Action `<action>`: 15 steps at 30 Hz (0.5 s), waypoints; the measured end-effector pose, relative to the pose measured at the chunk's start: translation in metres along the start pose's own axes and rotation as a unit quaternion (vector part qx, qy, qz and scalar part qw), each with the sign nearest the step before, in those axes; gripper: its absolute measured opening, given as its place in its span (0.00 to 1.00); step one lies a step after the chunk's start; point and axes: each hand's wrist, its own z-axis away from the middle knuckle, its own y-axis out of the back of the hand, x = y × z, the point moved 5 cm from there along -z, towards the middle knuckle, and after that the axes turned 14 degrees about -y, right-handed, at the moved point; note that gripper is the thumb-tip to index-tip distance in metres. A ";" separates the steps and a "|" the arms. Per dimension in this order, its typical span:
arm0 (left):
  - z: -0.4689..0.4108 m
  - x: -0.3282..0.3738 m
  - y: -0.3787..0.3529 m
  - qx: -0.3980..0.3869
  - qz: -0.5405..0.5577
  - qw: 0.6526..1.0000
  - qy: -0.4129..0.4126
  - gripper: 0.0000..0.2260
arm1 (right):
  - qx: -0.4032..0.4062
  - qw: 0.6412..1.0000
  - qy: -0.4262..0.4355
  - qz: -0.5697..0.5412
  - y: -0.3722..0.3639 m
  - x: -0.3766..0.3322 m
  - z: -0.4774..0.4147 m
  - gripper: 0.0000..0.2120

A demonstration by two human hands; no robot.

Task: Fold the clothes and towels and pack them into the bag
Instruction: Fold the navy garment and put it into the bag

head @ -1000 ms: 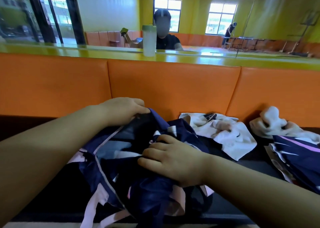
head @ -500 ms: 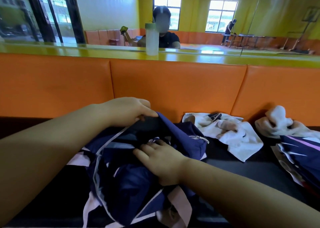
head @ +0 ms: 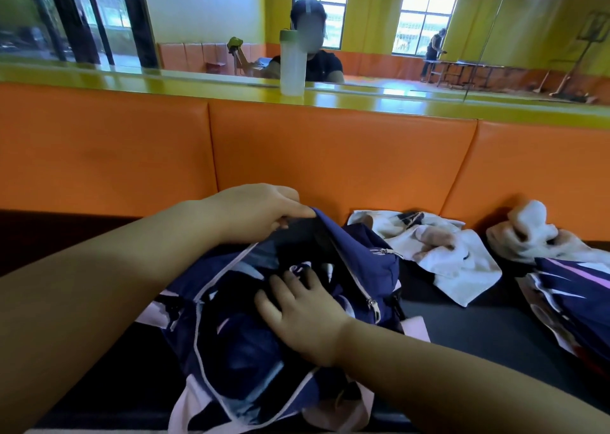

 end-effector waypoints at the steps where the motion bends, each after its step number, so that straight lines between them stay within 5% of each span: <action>1: 0.001 0.000 -0.001 0.001 -0.003 1.000 0.000 0.22 | 0.068 0.997 0.028 -0.017 0.004 -0.002 0.002 0.15; 5: 0.001 0.001 -0.002 0.009 -0.009 1.000 0.002 0.21 | 0.167 0.978 0.107 -0.056 0.005 0.000 0.005 0.11; 8: 0.005 -0.003 -0.002 0.024 -0.001 1.000 0.008 0.21 | 0.023 0.997 0.045 -0.062 -0.009 0.020 0.000 0.14; 11: 0.014 -0.011 -0.006 -0.001 0.002 0.999 0.032 0.23 | -0.188 0.981 -0.024 -0.032 -0.020 0.045 0.008 0.31; 15: 0.017 -0.012 -0.012 -0.001 0.011 0.998 0.058 0.24 | -0.223 0.974 -0.037 0.021 -0.006 0.055 0.017 0.36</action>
